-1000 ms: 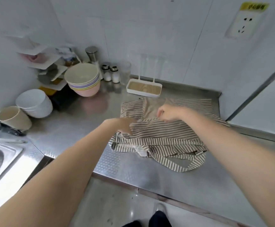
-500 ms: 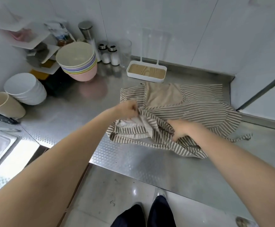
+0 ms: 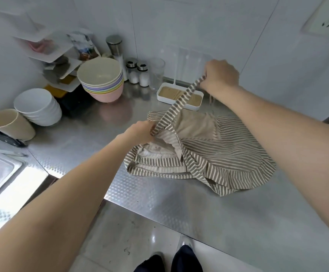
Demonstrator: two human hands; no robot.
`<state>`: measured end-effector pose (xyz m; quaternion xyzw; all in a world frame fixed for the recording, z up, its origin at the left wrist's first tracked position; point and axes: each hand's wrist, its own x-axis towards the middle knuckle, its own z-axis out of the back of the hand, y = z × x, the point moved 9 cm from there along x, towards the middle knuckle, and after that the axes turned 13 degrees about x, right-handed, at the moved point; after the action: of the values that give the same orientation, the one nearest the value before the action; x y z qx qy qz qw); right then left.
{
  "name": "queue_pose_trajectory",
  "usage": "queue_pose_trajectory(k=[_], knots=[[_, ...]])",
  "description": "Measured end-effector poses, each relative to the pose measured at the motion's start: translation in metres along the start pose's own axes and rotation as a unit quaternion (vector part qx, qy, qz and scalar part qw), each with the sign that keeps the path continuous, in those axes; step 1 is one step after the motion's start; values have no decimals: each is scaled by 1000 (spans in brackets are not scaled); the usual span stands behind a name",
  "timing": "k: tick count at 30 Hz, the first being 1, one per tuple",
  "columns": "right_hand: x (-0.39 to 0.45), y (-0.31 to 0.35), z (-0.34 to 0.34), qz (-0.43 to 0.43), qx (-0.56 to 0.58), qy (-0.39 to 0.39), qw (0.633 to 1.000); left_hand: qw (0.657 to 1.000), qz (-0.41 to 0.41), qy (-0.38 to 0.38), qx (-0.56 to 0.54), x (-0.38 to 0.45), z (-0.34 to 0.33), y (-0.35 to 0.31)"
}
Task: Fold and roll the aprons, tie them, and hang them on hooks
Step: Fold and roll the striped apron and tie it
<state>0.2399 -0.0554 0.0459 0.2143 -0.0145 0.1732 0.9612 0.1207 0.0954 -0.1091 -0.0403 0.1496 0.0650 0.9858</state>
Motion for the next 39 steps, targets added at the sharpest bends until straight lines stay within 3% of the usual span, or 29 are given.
queue_pose_trajectory(k=[4,7,9,13,18,21,23,26,28,30,33,35,39], knots=[[2,10,27,5,105,-106,989,999,22,26,7,-5,1,9],[1,11,43,21,152,-125,980,999,34,38,3,-9,-5,15],[-2,12,39,29,162,-90,982,998,27,65,4,-12,-11,11],[-11,24,1,9,237,53,970,989,9,126,-79,-16,-21,-6],[-17,63,-6,32,319,35,947,941,22,120,-315,-32,-17,-9],[-23,66,-32,40,206,62,976,920,95,82,-372,-44,-27,28],[-31,54,-54,12,150,95,984,897,126,89,-414,-55,-39,44],[-55,49,-96,5,197,200,960,850,156,85,-495,-66,-52,56],[-82,63,-108,67,223,216,948,829,209,50,-517,-70,-56,67],[-111,79,-120,147,209,223,941,828,258,32,-496,-73,-63,77],[-170,81,-180,209,55,403,889,780,298,37,-549,-78,-75,73],[-186,62,-211,196,-38,446,872,708,270,61,-649,-76,-74,53],[-182,30,-225,147,-122,406,894,632,136,22,-763,-54,-26,28]])
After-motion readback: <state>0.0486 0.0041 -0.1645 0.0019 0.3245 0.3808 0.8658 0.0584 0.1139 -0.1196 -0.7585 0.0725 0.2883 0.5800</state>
